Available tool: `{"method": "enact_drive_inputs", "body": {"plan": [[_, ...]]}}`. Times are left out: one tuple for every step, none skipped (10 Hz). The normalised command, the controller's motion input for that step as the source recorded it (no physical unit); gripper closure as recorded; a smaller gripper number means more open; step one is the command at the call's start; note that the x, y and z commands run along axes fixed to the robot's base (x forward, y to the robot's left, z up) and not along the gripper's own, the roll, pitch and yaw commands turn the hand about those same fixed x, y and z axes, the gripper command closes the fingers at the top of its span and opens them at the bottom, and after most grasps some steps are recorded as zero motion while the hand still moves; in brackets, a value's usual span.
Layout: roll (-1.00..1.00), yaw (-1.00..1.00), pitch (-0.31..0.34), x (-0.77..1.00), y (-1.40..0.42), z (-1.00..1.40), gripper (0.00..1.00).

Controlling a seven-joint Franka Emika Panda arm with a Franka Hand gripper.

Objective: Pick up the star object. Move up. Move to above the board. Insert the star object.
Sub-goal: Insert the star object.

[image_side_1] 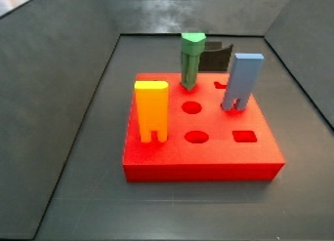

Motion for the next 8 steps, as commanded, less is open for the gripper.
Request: {"method": "enact_drive_inputs", "body": {"plan": [[0.0,0.0,0.0,0.0,0.0,-0.02,1.0],[0.0,0.09,-0.173,-0.07,0.0,-0.51,1.0],[0.0,0.14,-0.201,0.0,0.0,-0.71,1.0],[0.02,0.2,-0.236,0.0,0.0,-0.75,1.0],[0.02,0.27,-0.221,0.04,0.01,-0.75,1.0],[0.05,0.28,-0.234,0.0,0.01,-0.74,1.0],[0.07,0.3,-0.247,0.0,0.03,-0.72,1.0],[0.07,0.31,-0.251,0.0,0.05,-0.71,1.0]]}}
